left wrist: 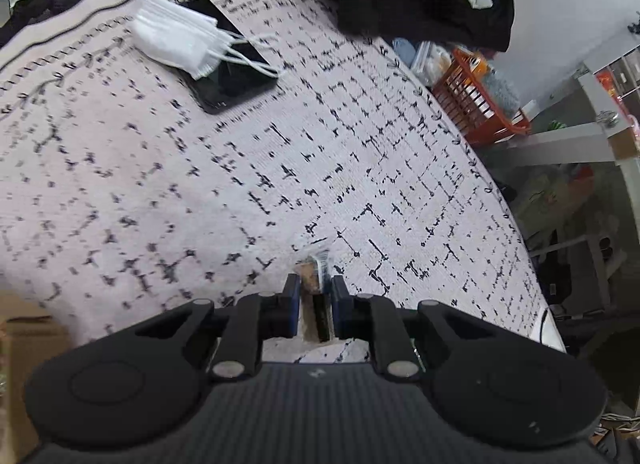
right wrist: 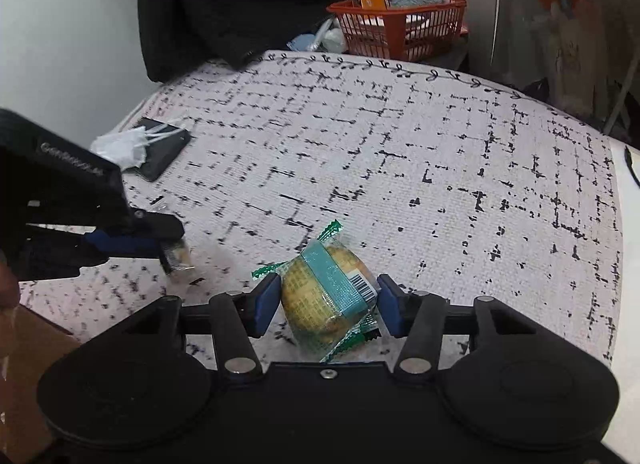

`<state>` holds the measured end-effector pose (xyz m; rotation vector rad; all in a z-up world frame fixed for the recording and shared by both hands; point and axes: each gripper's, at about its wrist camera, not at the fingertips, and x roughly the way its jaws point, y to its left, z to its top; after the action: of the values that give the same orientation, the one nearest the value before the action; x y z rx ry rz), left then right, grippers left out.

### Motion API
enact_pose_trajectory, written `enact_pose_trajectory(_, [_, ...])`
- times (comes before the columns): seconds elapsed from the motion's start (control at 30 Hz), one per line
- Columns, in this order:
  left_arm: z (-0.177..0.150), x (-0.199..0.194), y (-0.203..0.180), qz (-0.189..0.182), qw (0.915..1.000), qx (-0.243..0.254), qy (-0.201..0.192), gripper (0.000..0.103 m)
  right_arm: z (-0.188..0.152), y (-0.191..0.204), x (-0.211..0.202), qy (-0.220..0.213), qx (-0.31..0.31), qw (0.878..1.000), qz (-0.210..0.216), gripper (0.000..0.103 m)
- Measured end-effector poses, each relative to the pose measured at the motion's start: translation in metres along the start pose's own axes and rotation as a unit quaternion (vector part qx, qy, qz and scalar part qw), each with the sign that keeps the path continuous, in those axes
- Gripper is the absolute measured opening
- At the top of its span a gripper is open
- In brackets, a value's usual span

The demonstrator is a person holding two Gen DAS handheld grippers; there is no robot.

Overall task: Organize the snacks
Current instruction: 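Carry both packets over the cardboard box and lower them in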

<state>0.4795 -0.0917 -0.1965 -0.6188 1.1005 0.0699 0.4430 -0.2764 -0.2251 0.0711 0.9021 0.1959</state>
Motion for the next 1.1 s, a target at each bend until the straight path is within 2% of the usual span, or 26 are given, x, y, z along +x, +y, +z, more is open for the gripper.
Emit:
enact_pose_trajectory(0.27, [-0.015,-0.047,0.015,-0.008,0.9998,0.006,-0.016,0.015,-0.008,0.021,-0.034,-0.010,0.000,1.000,0.000,0.051])
enact_pose_trajectory(0.53, [-0.043,-0.088,0.035,-0.012,0.9997,0.013,-0.015,0.015,-0.018,0.044,-0.077,-0.030,0.003,0.999,-0.027,0.051])
enact_pose_trajectory(1.1, [-0.080,-0.176,0.086,-0.027,0.9987,0.026,-0.035,0.015,-0.038,0.109,-0.149,-0.069,-0.043,0.997,-0.014,0.051])
